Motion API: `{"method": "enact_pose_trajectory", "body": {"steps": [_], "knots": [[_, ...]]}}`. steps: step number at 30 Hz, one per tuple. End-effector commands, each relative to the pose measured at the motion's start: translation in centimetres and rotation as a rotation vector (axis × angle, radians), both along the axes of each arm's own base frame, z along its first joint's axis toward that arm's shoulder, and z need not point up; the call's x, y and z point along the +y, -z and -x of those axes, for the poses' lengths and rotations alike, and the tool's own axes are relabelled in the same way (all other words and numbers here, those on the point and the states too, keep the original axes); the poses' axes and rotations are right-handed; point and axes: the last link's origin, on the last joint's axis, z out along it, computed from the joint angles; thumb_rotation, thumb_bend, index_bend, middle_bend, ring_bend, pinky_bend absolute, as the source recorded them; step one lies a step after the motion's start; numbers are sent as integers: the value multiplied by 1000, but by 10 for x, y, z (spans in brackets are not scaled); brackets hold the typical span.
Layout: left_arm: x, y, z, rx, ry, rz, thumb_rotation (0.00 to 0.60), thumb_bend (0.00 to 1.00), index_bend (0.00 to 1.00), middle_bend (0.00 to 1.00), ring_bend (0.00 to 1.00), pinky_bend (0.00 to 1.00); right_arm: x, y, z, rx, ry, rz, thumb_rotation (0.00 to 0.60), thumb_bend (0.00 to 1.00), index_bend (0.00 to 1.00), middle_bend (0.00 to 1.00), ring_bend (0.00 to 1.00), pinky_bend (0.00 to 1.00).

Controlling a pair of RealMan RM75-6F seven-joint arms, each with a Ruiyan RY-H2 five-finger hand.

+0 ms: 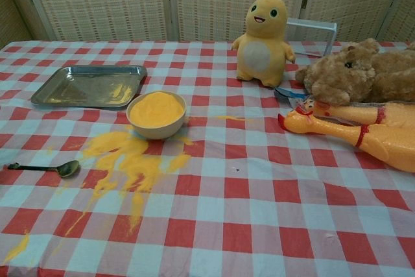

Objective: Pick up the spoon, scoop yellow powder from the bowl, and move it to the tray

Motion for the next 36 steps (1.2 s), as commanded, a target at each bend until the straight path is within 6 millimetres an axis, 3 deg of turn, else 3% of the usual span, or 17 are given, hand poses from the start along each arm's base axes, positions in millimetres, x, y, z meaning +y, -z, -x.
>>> {"method": "enact_pose_trajectory", "body": {"steps": [1,8,11,15,23,36], "knots": [[-1,3,-1,1,8,11,600,415,5,0,0,60,1,0,-1,-1,-2,2,600,17,0,0,0,0],[-3,18,-5,-19,28,69,600,416,156,0,0,61,1,0,-4,-6,-13,6,600,17,0,0,0,0],[1,46,-6,33,46,130,600,417,320,0,0,61,-1,2,-3,-6,-11,3,600,17,0,0,0,0],[18,69,-10,73,48,130,600,422,390,0,0,61,-2,1,-2,-4,1,3,600,17,0,0,0,0],[41,91,-8,65,24,155,600,424,414,0,0,61,-2,0,0,0,9,6,600,17,0,0,0,0],[55,102,-4,38,13,166,600,426,496,0,0,61,-4,1,3,11,29,8,600,17,0,0,0,0]]}}
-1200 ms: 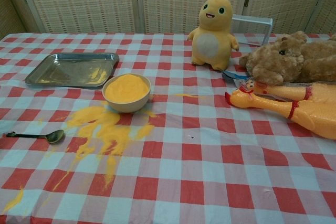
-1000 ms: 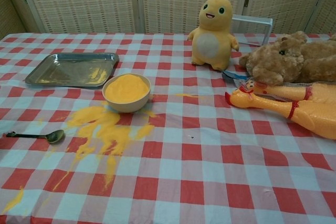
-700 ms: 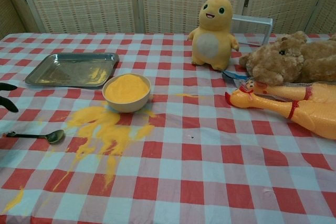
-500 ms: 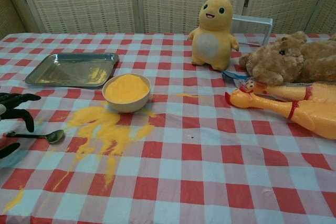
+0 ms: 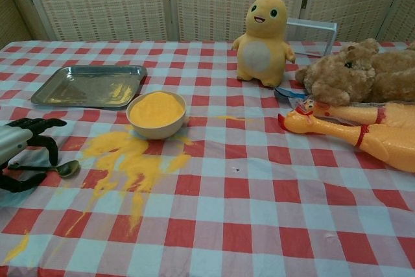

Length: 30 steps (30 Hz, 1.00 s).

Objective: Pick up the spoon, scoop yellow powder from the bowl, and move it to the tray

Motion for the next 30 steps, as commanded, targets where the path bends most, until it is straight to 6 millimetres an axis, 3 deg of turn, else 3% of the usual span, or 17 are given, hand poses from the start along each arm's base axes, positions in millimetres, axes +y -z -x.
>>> {"method": "enact_pose_trajectory", "body": {"steps": [1,30], "knots": [[2,2,0,-8,0,2,600,426,507,0,0,61,-1,0,1,3,3,0,600,17,0,0,0,0],[4,0,-1,-37,17,-8,600,431,560,18,0,62,-1,2,1,9,15,-5,600,18,0,0,0,0]]}}
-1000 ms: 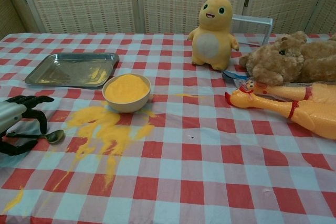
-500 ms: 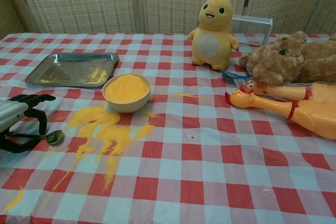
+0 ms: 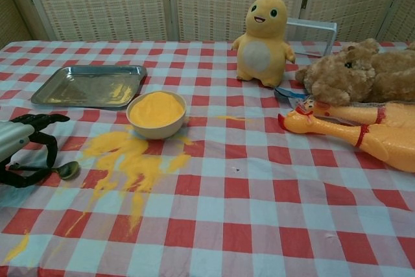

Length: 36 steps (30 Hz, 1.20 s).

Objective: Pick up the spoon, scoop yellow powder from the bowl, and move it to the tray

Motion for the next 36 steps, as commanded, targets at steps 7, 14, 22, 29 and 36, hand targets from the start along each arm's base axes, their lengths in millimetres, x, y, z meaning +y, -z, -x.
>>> {"method": "enact_pose_trajectory", "body": {"steps": [7,14,22,29,36], "knots": [[1,0,0,1,-6,4,600,429,498,15,0,62,1,0,0,1,1,-2,600,17,0,0,0,0],[2,1,2,5,-13,9,600,429,489,15,0,61,0,0,0,2,3,-1,600,17,0,0,0,0],[1,0,3,2,-17,13,600,432,550,15,0,62,0,0,0,2,3,-2,600,18,0,0,0,0],[2,0,3,-1,-19,10,600,430,596,19,0,62,0,0,0,3,4,-2,600,18,0,0,0,0],[1,-4,2,-12,-3,-10,600,439,615,27,0,63,1,0,0,3,3,-1,600,17,0,0,0,0]]}}
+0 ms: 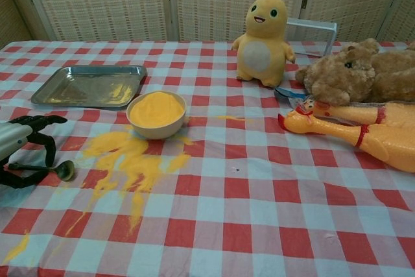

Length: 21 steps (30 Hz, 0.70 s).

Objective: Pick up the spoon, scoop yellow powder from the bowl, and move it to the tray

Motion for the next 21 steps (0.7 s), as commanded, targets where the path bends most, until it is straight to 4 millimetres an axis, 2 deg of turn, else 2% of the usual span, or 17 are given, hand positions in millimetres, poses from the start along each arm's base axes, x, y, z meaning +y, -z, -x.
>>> {"method": "enact_pose_trajectory", "body": {"steps": [1,8,12,21], "knots": [[-1,-3,-3,-8,20,-18,600,445,618,29,0,63,0,0,0,0,0,-1,600,17,0,0,0,0],[0,-15,-10,-34,53,-74,600,467,625,38,0,66,0,0,-1,-4,-4,-2,600,17,0,0,0,0],[7,-21,-18,-59,74,-116,600,466,635,49,0,70,1,-1,-1,-8,-8,-1,600,17,0,0,0,0],[44,-24,-66,-39,182,-165,600,467,632,51,0,71,2,-3,-2,-13,-9,3,600,17,0,0,0,0]]}}
